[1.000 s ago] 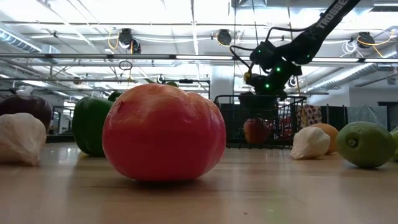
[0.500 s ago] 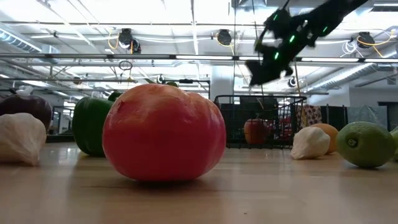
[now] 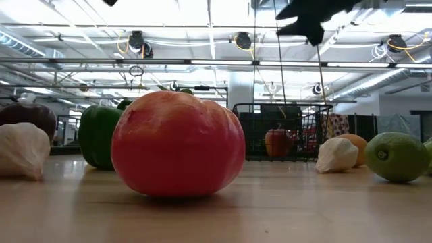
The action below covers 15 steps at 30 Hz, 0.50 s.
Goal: Sort produce into baskets
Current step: Put the green bell pepper into the left wire basket
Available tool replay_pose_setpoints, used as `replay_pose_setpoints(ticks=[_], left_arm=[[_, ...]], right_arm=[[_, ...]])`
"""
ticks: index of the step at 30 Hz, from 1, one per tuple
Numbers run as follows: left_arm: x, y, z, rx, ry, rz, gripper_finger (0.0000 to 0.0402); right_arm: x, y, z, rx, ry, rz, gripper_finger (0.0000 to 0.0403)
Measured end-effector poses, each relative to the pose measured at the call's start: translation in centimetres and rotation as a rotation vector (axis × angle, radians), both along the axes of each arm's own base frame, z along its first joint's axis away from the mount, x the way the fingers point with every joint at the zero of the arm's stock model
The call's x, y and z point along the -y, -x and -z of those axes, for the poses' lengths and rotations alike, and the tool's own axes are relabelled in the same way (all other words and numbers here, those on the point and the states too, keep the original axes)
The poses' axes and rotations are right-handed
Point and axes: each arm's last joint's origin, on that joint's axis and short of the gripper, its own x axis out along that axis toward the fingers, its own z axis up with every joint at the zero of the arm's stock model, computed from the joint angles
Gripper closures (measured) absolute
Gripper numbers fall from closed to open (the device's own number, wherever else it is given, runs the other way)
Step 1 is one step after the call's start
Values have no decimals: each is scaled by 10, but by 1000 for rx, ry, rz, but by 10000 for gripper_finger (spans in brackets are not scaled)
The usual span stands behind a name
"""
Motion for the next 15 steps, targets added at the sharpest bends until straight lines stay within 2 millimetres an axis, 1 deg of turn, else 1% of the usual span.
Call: replay_pose_setpoints(ticks=[4,8,12,15], left_arm=[[-2,5,7,-71,67,-50,368],[-2,13,15,-168,142,-95,368],[3,19,23,-230,193,-141,368],[6,17,27,-201,186,-207,368]], right_arm=[[-37,-6,7,-37,1,-168,204],[-72,-11,25,-158,32,-322,204],[-100,-20,46,-250,101,-366,204],[-111,-31,58,-266,178,-377,204]])
